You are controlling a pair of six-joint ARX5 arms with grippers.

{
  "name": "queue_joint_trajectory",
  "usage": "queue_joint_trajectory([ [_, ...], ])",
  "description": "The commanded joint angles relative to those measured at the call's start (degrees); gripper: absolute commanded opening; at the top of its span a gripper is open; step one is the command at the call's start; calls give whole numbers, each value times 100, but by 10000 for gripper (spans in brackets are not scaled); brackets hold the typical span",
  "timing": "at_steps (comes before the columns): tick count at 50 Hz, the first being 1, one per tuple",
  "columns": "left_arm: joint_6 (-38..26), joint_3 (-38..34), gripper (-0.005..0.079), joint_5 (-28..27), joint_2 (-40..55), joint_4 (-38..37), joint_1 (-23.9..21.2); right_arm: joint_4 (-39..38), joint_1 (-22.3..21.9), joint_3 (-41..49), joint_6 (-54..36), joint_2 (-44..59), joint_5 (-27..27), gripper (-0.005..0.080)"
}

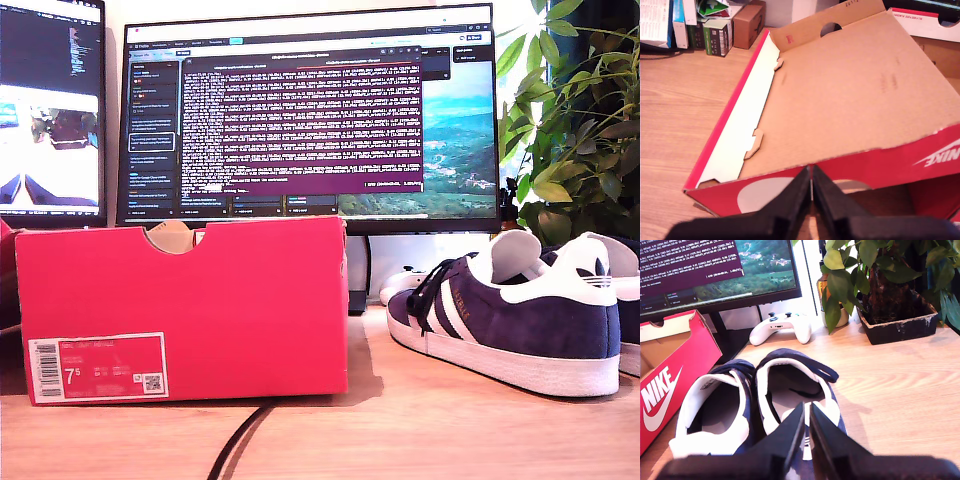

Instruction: Pack the blue shoes by picking the first shoe and placing it inside the red shoebox, left side, then picking and rotating the second shoe and placing it in the shoebox

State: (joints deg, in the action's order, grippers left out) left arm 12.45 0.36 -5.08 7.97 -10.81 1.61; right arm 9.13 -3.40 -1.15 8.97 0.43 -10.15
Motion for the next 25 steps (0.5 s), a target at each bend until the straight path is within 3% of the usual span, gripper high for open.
queue_joint_trajectory([
  [1,24,-175,-21,-35,-17,-111,-24,-50,-37,87,7,-37,-7,-2],
  [7,610,-175,-21,-256,-17,-98,-24,-48,-37,87,7,-37,-2,-2],
  [16,778,-175,-21,-684,-17,-92,-24,-79,-35,87,50,-37,-7,-2],
  [20,990,-175,-21,-1349,-17,-87,-31,-326,-35,83,461,-37,-74,-2],
  [21,1043,-175,-21,-1460,-17,-87,-33,-437,-35,72,1064,-37,-127,-2],
  [25,1226,-175,-21,-1888,-17,-85,-46,-879,-33,66,1882,-37,-203,-2],
])
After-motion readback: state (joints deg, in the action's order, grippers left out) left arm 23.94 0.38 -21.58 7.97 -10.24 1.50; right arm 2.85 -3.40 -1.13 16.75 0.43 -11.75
